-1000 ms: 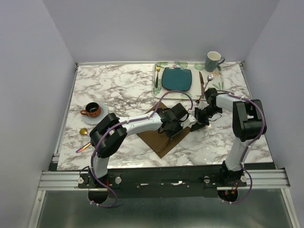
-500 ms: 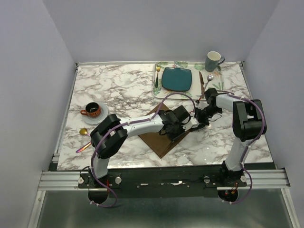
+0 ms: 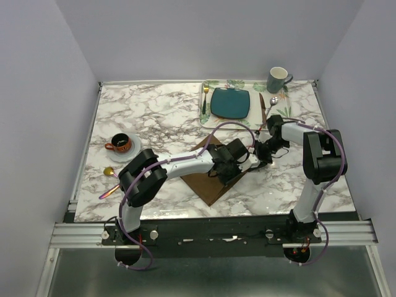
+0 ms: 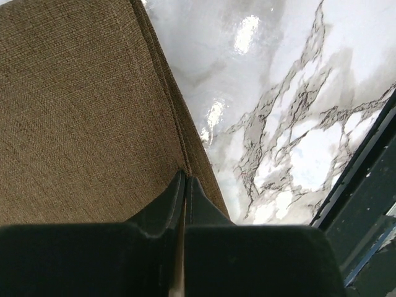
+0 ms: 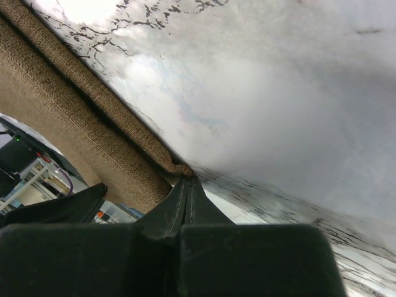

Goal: Fold the napkin into a case and place the utensils inside
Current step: Fold the rectangle-folded napkin at the center of the board.

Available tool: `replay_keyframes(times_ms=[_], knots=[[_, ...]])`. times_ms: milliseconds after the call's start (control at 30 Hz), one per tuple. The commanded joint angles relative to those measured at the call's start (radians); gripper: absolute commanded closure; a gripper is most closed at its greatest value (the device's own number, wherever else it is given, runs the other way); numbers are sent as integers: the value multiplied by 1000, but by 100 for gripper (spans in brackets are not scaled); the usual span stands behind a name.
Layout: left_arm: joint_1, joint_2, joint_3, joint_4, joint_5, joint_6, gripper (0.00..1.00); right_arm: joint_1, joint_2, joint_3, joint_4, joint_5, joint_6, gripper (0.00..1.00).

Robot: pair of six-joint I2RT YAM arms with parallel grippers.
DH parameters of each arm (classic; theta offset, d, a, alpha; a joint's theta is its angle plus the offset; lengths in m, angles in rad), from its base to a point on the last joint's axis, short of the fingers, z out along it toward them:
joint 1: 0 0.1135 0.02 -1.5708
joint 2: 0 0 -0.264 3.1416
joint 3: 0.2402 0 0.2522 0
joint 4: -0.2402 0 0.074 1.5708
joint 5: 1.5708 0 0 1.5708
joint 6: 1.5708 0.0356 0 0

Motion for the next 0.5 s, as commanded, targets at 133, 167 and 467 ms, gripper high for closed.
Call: replay_keyframes(times_ms=[133,167,467], knots=[[54,-68,45,-80,138,15,52,1,-47,57,-137,72,-130,77],[67,-94,45,-85,158,15,39,0,-60,64,-156,78,-179,67],[291,-387,143,-252,246,110,1,-37,-250,210,-337,36,-472,16]])
